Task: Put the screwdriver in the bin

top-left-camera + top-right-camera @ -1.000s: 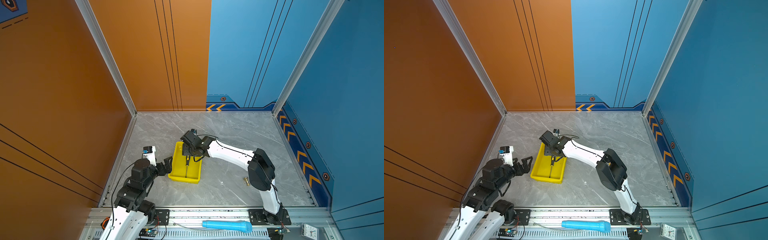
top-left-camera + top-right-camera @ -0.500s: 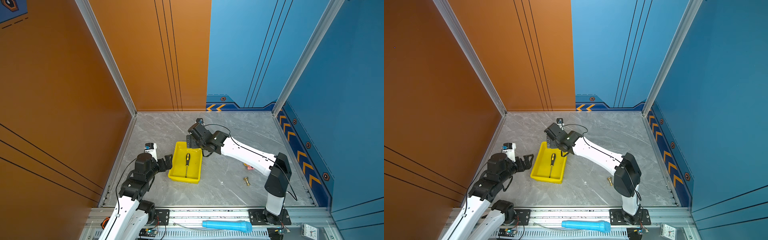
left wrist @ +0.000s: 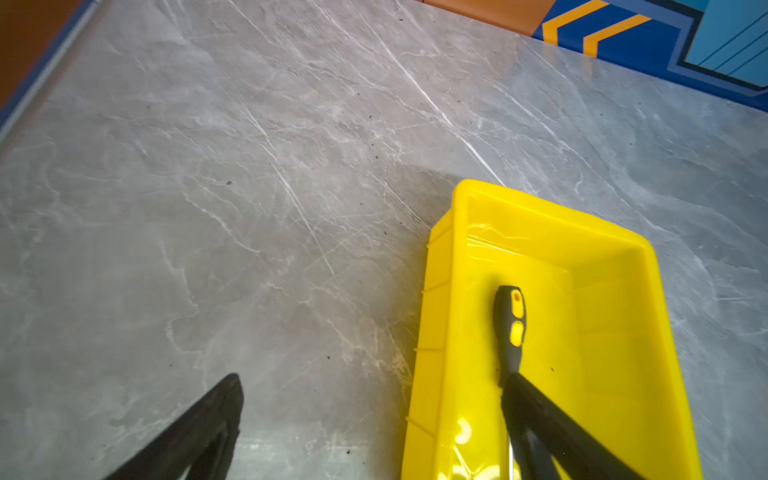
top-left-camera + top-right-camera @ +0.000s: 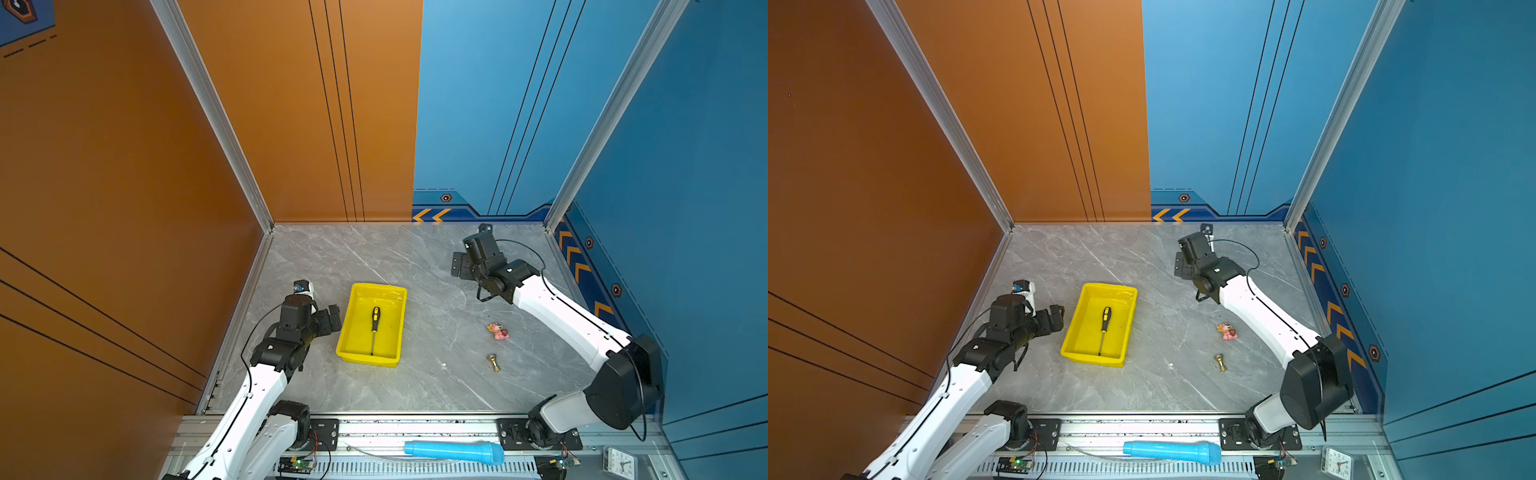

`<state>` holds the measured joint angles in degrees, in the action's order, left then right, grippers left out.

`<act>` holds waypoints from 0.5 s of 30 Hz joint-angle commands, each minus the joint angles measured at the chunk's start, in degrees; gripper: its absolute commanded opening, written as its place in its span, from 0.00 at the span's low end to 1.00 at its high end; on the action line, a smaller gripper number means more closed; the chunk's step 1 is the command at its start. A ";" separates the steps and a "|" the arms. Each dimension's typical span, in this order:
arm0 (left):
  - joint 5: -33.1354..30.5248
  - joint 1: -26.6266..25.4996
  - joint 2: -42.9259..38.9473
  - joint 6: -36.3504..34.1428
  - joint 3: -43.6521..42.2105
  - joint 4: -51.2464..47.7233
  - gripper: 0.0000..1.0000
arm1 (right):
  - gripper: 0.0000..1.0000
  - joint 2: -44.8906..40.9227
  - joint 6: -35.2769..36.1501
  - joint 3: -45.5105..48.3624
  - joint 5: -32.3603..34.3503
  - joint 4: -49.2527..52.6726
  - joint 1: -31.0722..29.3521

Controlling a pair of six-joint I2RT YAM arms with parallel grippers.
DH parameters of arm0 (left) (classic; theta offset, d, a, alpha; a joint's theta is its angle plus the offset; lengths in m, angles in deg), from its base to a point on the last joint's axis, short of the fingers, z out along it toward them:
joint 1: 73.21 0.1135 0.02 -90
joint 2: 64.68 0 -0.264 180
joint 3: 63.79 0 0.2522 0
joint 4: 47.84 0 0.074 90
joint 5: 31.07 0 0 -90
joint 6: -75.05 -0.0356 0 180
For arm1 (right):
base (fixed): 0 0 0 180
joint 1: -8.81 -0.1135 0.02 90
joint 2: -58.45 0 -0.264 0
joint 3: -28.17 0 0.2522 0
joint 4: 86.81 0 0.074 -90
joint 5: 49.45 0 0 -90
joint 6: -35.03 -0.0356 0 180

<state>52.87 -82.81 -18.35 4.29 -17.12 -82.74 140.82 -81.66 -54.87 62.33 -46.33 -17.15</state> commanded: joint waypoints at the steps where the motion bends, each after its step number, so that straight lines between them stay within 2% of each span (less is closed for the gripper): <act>1: -10.83 1.21 -0.08 -2.03 1.09 -0.34 0.98 | 1.00 -5.18 2.68 7.67 0.80 -10.48 3.96; 4: -16.12 3.07 0.17 -1.91 0.52 -0.22 0.98 | 1.00 -8.14 7.76 14.32 6.88 -17.43 4.81; 6: -16.17 4.64 0.32 -2.22 0.00 0.27 0.98 | 1.00 -9.89 11.81 19.32 5.82 -24.34 5.82; 9: -14.22 6.39 0.08 -3.50 -1.39 2.86 0.98 | 1.00 -11.48 14.27 24.78 2.07 -29.63 9.04; 15: -15.62 6.87 -2.28 -5.43 -7.77 12.22 0.98 | 1.00 -9.89 16.76 29.69 -3.05 -32.81 13.95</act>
<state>39.21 -76.47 -18.79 1.12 -21.45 -76.80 130.46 -67.92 -26.72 63.00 -73.72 -4.84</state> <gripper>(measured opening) 0.978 0.999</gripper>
